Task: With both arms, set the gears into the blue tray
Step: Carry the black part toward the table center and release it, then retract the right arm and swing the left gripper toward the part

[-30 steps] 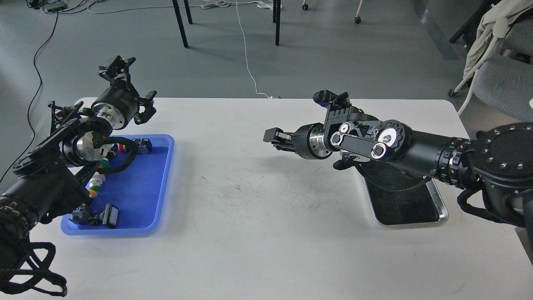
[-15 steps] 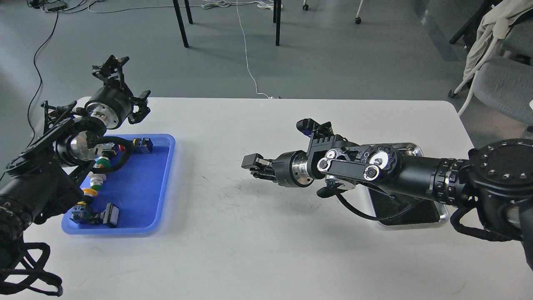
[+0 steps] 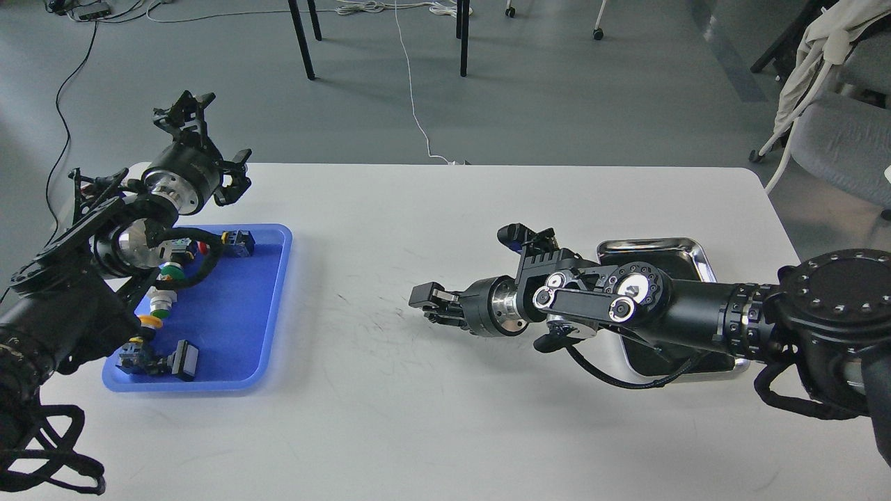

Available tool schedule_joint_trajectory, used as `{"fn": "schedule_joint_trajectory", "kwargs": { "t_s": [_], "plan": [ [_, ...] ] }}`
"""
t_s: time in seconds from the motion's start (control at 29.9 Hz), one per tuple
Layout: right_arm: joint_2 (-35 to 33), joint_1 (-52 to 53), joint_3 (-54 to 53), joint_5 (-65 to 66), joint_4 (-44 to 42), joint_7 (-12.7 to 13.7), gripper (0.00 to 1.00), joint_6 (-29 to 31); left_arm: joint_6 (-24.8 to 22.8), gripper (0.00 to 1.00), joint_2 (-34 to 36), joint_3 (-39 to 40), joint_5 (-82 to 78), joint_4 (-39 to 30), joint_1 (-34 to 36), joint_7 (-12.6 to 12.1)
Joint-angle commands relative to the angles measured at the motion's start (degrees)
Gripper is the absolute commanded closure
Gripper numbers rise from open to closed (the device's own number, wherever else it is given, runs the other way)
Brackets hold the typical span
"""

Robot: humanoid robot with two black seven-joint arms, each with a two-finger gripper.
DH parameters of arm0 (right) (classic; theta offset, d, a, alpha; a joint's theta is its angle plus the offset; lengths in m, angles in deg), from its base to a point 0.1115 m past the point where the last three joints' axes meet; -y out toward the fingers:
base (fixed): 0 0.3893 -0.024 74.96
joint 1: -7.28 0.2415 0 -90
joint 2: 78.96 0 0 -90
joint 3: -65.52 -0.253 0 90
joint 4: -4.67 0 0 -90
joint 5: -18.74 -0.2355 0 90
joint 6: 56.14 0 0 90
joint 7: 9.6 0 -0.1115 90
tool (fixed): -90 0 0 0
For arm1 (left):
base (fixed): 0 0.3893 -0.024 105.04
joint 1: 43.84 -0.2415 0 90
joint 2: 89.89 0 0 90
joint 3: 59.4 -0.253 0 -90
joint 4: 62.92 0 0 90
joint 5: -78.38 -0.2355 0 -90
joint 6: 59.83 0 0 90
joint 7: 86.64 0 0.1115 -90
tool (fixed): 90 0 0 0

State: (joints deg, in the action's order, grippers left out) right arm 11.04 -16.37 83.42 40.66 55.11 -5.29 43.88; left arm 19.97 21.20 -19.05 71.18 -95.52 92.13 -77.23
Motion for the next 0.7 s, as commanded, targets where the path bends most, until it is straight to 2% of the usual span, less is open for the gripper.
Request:
{"fn": "schedule_joint_trajectory", "kwargs": {
  "t_s": [0.0, 0.07, 0.27, 0.5, 0.67],
  "plan": [
    [0.0, 0.0, -0.1, -0.1, 0.4, 0.0, 0.68, 0.0, 0.0, 0.02, 0.0, 0.0, 0.0, 0.0, 0.0, 0.0],
    [0.0, 0.0, 0.0, -0.1, 0.4, 0.0, 0.63, 0.0, 0.0, 0.02, 0.0, 0.0, 0.0, 0.0, 0.0, 0.0],
    [0.0, 0.1, -0.1, -0.3, 0.3, -0.3, 0.37, -0.2, 0.0, 0.02, -0.1, 0.0, 0.0, 0.0, 0.0, 0.0],
    [0.0, 1.3, -1.6, -0.3, -1.0, -0.6, 0.20, -0.2, 0.0, 0.02, 0.0, 0.0, 0.0, 0.0, 0.0, 0.0],
    [0.0, 2.9, -9.1, -0.4, -6.9, -0.6, 0.15, -0.1, 0.1, 0.02, -0.1, 0.0, -0.1, 0.0, 0.1, 0.0]
  ]
}}
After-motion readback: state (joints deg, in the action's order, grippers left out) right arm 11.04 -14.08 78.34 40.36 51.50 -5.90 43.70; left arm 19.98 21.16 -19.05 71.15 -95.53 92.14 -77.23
